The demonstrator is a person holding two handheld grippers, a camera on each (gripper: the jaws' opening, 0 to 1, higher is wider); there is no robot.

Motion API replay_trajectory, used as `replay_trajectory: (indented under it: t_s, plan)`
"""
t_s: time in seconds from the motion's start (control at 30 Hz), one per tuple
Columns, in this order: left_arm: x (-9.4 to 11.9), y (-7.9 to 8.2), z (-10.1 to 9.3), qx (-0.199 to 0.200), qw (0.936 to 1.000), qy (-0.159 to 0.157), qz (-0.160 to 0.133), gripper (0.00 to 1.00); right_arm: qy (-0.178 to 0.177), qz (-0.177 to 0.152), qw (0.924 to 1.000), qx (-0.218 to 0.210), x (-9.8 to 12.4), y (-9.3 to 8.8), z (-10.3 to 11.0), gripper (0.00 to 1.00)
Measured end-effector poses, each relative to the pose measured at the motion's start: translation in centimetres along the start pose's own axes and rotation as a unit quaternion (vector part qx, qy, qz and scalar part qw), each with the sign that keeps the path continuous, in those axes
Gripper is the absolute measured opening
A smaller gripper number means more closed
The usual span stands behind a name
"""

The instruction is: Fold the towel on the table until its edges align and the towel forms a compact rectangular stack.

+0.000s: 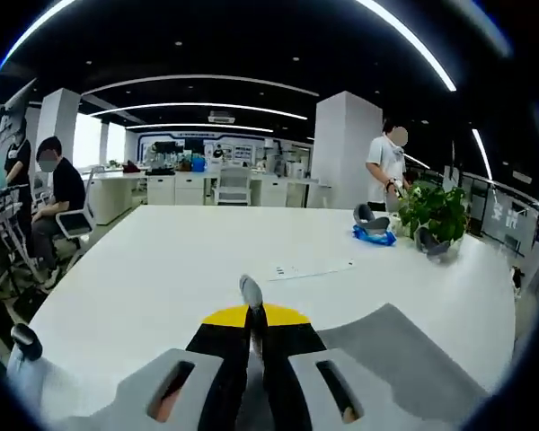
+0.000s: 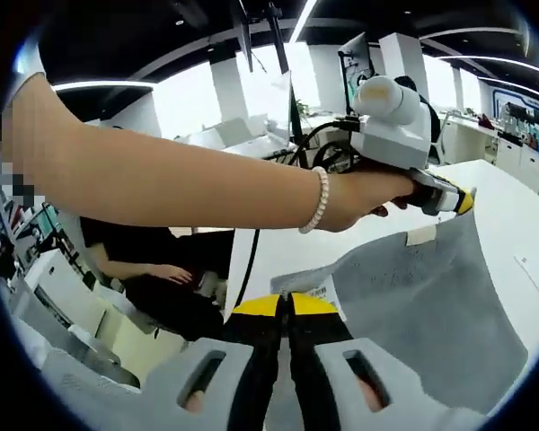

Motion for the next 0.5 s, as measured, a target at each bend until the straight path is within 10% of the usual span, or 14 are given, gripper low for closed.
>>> replay_trajectory:
  t_s: [0.5]
  plan:
    - [-2.2,-3.6,1.4,0.021,0.9986,0.001,0.048,0.05,0.007,0.015,0.9997,-0.016,-4.4,-1.5,-2.0,0.01]
Point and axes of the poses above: the point that each gripper's makers call its tool centre point, and the gripper's own axes: x roughly backward along the fingers, z roughly to its left, y roughly out of its top, the point moved 9 cm from there along x, roughly backward along the fingers, and after that the axes turned 15 degrees about z, right-handed, at the moved point
